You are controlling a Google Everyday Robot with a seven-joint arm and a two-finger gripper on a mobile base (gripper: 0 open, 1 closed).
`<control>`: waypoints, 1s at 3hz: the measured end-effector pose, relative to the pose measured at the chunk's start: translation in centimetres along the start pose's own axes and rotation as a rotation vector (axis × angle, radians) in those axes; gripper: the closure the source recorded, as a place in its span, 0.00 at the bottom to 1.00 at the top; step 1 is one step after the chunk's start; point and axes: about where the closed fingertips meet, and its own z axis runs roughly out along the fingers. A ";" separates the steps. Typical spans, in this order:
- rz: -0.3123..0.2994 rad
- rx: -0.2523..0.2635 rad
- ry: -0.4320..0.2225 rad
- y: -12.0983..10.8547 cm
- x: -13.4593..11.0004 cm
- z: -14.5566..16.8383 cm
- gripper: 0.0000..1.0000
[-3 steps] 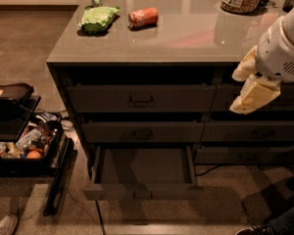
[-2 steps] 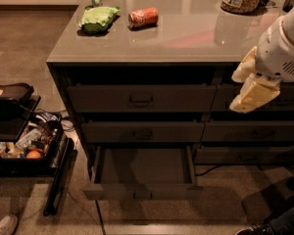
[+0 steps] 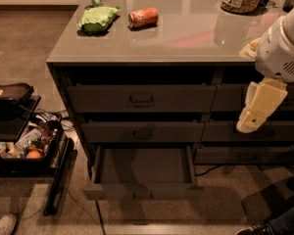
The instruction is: Close bottom drawer
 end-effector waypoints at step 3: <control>0.035 -0.068 -0.053 0.8 0.2 5.2 0.00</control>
Offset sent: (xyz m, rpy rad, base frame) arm 0.0102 0.0060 -0.0333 0.0637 0.0374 -0.0066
